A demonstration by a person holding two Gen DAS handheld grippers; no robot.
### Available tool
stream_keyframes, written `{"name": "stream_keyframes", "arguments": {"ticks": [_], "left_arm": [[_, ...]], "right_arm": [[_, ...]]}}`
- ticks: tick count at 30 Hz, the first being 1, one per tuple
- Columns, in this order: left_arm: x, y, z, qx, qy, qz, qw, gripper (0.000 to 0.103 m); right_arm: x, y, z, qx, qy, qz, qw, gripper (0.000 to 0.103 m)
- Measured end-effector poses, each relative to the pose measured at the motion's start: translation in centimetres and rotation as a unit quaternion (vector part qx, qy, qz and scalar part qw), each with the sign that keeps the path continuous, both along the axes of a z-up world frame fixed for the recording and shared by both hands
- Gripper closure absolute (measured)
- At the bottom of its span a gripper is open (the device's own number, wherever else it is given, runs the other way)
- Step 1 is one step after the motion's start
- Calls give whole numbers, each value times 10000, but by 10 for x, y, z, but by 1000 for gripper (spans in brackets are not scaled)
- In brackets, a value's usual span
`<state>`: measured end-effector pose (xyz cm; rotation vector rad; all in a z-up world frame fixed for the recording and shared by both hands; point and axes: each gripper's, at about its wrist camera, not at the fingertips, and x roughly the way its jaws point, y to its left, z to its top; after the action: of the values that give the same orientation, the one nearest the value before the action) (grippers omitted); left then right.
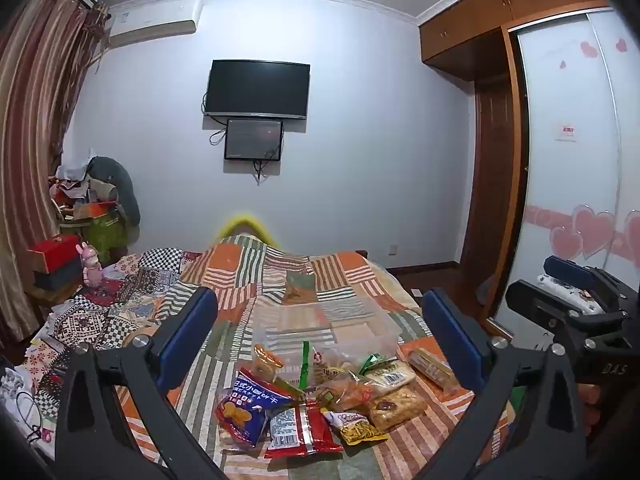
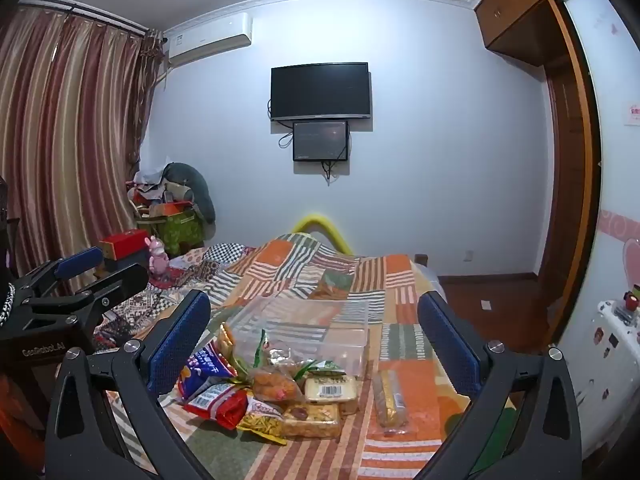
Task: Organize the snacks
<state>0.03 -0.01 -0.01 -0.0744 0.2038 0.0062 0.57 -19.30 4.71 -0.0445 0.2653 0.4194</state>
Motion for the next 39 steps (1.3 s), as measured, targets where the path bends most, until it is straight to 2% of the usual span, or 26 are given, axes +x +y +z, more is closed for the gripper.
{"name": "stream_keyframes", "arguments": {"ticks": [4,5,11,39], "left_arm": [[-4,-5,3,97,-22,-39,9999,0],[2,-5,1,70,76,-80,9999,0],[0,0,1,-42,49,-183,9998,0],[0,-2,-2,-20,2,-147,9999,0]], "right_arm": [[-1,1,-2,29,-57,-7,10000,0],[-1,1,-2,37,-55,-10,10000,0],[-1,0,2,57,-11,2,10000,0],[1,3,-3,121,-32,10,9999,0]]}}
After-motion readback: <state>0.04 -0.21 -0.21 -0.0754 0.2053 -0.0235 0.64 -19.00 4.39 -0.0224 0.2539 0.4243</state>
